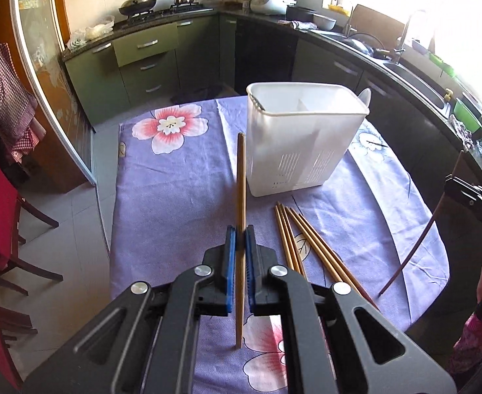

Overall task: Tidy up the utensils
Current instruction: 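Insert the chopstick into the white holder with the left gripper while the right inserts its chopstick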

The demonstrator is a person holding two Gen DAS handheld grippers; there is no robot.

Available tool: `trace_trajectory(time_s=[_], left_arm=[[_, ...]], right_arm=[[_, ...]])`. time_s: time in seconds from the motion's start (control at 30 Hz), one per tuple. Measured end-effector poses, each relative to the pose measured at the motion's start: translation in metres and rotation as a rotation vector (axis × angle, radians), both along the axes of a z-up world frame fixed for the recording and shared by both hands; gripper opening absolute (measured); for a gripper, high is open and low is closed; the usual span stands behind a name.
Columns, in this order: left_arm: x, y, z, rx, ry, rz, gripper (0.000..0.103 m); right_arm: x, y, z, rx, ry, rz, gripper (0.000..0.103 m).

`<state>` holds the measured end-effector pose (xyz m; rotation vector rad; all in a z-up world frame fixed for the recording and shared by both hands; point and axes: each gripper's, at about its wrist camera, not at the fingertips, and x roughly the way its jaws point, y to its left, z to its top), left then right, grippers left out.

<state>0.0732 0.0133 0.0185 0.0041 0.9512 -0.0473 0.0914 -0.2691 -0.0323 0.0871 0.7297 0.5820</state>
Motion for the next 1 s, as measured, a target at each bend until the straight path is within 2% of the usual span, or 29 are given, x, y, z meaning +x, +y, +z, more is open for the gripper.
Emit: trace_trajectory(time_s=[0.17,0.6,0.77,1.0], left_arm=[[-0.007,-0.003,0.016,0.006,-0.043,-0.019,0.006],[0.008,-0.014,0.038,-0.016,-0.065,-0.054,0.006],[0.016,-0.021,0.064,-0.032,-0.087,-0.087,0.006],[0.021,-0.036,0.116,-0.048,-0.162,-0.133,0.006]], right_arm=[[-0.004,-0.002,0.007,0.004,-0.021,-0.002,0.006],[-0.001,-0.001,0.031,0.002,-0.061,0.010,0.006],[0.007,0.001,0.048,0.006,-0.077,0.021,0.006],[0.014,0.009,0.081,0.016,-0.123,0.045,0.006]])
